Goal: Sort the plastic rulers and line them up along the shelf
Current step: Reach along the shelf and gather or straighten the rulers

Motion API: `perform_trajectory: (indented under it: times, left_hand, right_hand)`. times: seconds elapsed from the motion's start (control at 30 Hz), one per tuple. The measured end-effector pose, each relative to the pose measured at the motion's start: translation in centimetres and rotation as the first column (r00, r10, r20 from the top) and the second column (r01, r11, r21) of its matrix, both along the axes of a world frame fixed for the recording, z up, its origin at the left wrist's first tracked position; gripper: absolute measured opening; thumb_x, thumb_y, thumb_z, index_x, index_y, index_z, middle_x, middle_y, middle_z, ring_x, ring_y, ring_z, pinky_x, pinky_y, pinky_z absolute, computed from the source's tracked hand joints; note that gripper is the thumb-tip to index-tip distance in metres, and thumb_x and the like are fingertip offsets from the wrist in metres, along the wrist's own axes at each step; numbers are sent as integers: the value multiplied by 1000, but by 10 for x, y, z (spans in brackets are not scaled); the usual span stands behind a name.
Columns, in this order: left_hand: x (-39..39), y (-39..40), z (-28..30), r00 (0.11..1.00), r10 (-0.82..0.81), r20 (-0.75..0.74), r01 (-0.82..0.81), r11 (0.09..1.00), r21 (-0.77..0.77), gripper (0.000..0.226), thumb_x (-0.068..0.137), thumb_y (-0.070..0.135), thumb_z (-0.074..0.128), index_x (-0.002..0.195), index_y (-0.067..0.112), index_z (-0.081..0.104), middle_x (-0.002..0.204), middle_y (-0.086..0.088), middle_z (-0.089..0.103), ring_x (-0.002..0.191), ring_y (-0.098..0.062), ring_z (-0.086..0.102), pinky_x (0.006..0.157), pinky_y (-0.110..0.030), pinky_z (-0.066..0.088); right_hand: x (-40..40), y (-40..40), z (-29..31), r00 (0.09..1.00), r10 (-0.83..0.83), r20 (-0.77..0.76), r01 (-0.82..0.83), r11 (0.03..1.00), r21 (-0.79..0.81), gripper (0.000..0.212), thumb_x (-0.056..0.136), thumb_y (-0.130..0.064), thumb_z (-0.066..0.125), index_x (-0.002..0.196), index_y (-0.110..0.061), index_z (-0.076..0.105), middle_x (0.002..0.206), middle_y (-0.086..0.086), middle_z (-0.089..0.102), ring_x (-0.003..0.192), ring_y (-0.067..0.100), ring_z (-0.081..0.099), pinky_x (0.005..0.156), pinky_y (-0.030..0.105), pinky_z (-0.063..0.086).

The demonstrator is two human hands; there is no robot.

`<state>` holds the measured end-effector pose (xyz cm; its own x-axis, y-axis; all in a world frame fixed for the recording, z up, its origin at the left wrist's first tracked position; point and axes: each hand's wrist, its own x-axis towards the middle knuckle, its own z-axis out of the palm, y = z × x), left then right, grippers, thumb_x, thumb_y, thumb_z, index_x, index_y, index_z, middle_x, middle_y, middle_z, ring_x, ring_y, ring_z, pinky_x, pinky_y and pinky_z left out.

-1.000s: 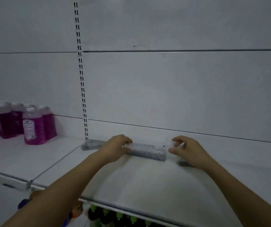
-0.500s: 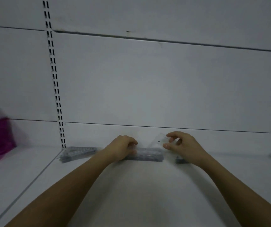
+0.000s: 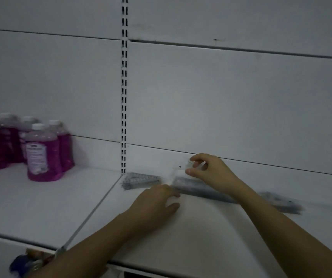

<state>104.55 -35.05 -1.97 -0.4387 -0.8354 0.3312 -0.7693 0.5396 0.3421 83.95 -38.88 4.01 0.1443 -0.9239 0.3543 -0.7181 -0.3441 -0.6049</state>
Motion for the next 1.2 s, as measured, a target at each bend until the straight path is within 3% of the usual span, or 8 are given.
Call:
perform_trajectory:
  times: [0.17, 0.27, 0.4, 0.57, 0.8, 0.9, 1.03, 1.2]
  left_hand:
    - [36, 24, -15, 997, -34, 65, 35, 999, -11, 42, 97, 47, 43, 133, 28, 54, 136, 9, 52, 125, -11, 45, 103, -21, 31]
    - [40, 21, -22, 997, -18, 78, 18, 1000, 1, 46, 95, 51, 42, 135, 30, 52, 138, 8, 51, 125, -12, 44, 106, -29, 34]
    - [43, 14, -25, 999, 6, 51, -8, 999, 48, 41, 95, 49, 43, 132, 34, 53, 138, 11, 48, 127, -11, 39, 105, -35, 30]
    - [46, 11, -24, 1000, -1, -12, 2, 997, 83, 36, 95, 41, 46, 129, 33, 56, 136, 12, 49, 126, -11, 39, 102, -33, 27]
    - [48, 10, -25, 999, 11, -42, -8, 998, 68, 33, 95, 35, 46, 126, 31, 58, 133, 10, 53, 123, -13, 43, 104, -34, 31]
    - [47, 9, -26, 1000, 25, -10, -25, 997, 70, 34, 96, 35, 44, 126, 32, 57, 131, 8, 54, 118, -14, 46, 102, -34, 34]
    - [39, 10, -16, 994, 86, 63, -93, 989, 118, 35, 94, 45, 45, 124, 32, 58, 128, 8, 56, 116, -14, 49, 99, -34, 38]
    - [4, 15, 14, 977, 170, 126, -189, 969, 158, 46, 90, 58, 46, 127, 31, 55, 131, 6, 57, 116, -14, 54, 99, -32, 42]
  right_hand:
    - [74, -29, -8, 980, 162, -118, -154, 985, 72, 47, 82, -45, 71, 122, -22, 60, 110, -7, 60, 90, 7, 56, 73, 17, 40]
    - [113, -46, -12, 932, 256, -258, -228, 965, 133, 50, 86, -42, 68, 127, -15, 58, 120, 1, 58, 101, 12, 54, 82, 21, 39]
    - [143, -64, -18, 849, 320, -421, -254, 945, 205, 50, 89, -40, 64, 131, -14, 54, 130, 4, 54, 113, 18, 52, 89, 23, 37]
    - [153, -74, -27, 784, 346, -515, -226, 932, 283, 48, 92, -39, 61, 131, -13, 54, 129, 7, 55, 108, 19, 52, 91, 27, 41]
    - [150, -59, -19, 832, 281, -478, -180, 952, 247, 53, 93, -39, 59, 138, -13, 48, 135, 6, 52, 117, 18, 51, 91, 21, 35]
    - [136, -42, -10, 882, 216, -418, -153, 972, 180, 45, 95, -36, 57, 134, -16, 52, 128, 3, 55, 107, 15, 53, 87, 21, 37]
    - [103, -7, 0, 932, 150, -329, -122, 987, 105, 35, 95, -38, 56, 128, -27, 54, 121, -8, 57, 103, 9, 53, 92, 27, 45]
    - [39, 43, 21, 955, 24, -295, -22, 1000, 9, 32, 96, -40, 51, 125, -29, 56, 122, -12, 56, 105, 7, 53, 91, 25, 44]
